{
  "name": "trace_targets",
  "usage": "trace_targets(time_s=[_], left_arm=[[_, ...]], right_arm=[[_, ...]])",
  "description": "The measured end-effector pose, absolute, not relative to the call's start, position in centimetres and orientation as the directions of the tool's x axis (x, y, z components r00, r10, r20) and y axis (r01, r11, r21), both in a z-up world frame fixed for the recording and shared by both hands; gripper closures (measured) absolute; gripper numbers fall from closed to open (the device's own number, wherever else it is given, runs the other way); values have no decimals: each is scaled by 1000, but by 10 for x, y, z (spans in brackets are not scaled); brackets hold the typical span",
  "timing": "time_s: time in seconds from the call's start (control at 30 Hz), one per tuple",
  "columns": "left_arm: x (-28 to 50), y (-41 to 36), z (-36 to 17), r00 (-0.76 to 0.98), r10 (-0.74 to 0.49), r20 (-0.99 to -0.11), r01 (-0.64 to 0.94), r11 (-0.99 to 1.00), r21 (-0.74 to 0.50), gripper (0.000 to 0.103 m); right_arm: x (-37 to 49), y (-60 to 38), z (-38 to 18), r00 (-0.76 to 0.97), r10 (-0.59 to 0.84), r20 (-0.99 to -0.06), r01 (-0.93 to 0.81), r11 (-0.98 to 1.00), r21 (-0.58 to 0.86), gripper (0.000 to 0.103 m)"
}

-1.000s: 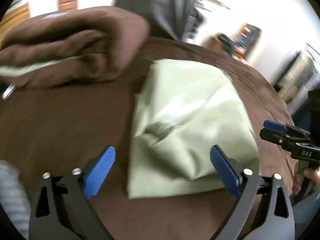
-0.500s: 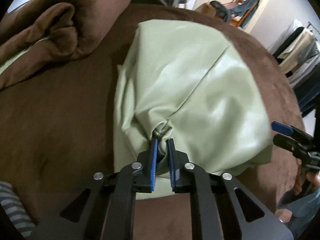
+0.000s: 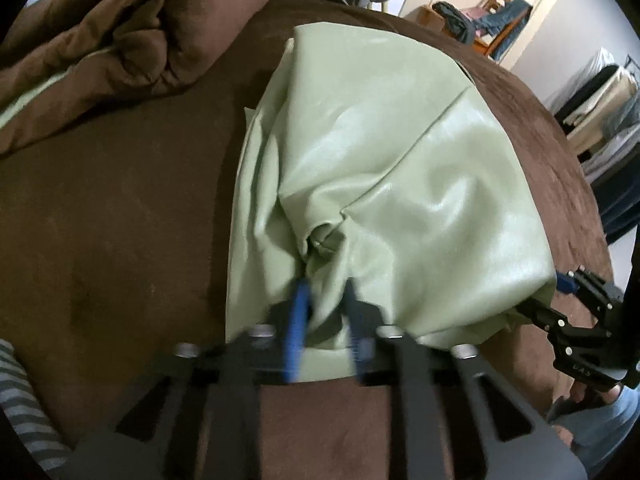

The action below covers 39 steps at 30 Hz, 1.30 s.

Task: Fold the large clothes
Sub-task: 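Grasp the folded bundle edge with the left gripper and tuck it in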

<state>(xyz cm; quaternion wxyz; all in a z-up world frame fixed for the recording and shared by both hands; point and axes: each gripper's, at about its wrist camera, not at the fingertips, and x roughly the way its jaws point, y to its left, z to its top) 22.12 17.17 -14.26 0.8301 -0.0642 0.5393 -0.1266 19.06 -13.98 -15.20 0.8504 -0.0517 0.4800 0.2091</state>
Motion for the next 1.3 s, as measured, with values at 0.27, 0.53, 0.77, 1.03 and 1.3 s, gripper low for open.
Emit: trace_targets(time_s=[0.27,0.53,0.77,1.03,1.3], left_arm=[[196,169,-120,460,-235,-857,144,971,-189,94],[178,182,-164,390,-199,-899,94,980,-176,92],[185,181,-178,397,-184,-899,96,983,-159,89],[189,182,-175,387,-190,-902,101,981,-163,88],[173,177,-148,419,-144,-896,154,984,-86,86]], right_arm=[[187,-148,-128,459,389,-799,-401,893,204,75],[168,-139,-158,353,411,-840,-430,869,245,75],[168,-136,-162,342,409,-846,-417,873,254,72],[172,-137,-163,292,405,-867,-390,878,279,61],[175,-192,-123,370,524,-767,-277,851,447,30]])
